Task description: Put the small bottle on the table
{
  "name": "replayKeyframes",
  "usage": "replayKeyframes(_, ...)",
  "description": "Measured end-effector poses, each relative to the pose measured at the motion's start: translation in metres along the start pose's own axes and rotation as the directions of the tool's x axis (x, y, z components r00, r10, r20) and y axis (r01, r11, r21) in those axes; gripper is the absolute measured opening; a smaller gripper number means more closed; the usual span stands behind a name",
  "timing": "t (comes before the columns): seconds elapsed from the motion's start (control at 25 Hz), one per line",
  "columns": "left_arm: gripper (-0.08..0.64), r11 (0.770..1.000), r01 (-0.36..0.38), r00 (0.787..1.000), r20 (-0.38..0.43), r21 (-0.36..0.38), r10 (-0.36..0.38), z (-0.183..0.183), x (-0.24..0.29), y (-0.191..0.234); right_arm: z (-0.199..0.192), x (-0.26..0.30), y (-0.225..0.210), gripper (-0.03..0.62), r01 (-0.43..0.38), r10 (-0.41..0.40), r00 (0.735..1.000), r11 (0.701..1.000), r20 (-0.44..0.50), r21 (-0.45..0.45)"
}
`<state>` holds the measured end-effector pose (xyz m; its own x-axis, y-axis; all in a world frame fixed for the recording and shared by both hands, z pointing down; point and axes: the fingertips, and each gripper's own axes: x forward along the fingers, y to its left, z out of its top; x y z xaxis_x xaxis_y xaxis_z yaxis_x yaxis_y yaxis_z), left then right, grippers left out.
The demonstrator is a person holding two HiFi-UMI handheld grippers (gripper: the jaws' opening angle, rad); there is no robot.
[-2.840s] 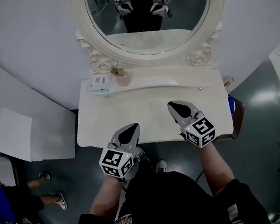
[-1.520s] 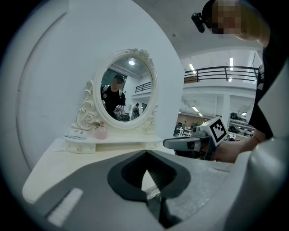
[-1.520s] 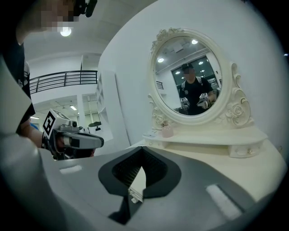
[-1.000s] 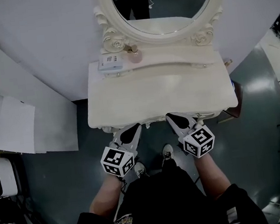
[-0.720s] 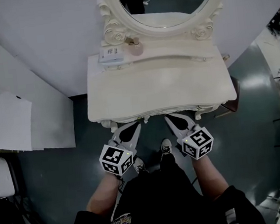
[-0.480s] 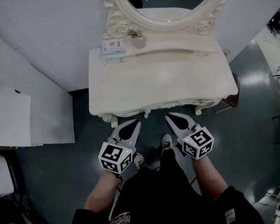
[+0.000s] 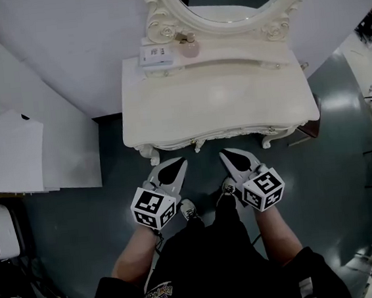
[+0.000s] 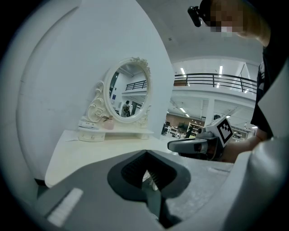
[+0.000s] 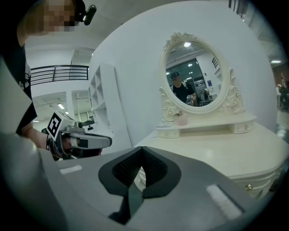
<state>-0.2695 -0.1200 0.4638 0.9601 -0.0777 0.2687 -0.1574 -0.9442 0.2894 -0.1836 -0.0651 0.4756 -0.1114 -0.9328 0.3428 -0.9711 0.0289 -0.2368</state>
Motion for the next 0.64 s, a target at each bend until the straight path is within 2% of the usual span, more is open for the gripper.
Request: replayKeyframes(0.64, 0.000, 1.000, -0.020, 1.000, 0.012, -0.015, 0.021, 0.005, 0.005, 0.013, 0.008, 0.016, -0.005, 0.023, -0.014, 0.014, 1.000, 1.000, -0.006, -0.007)
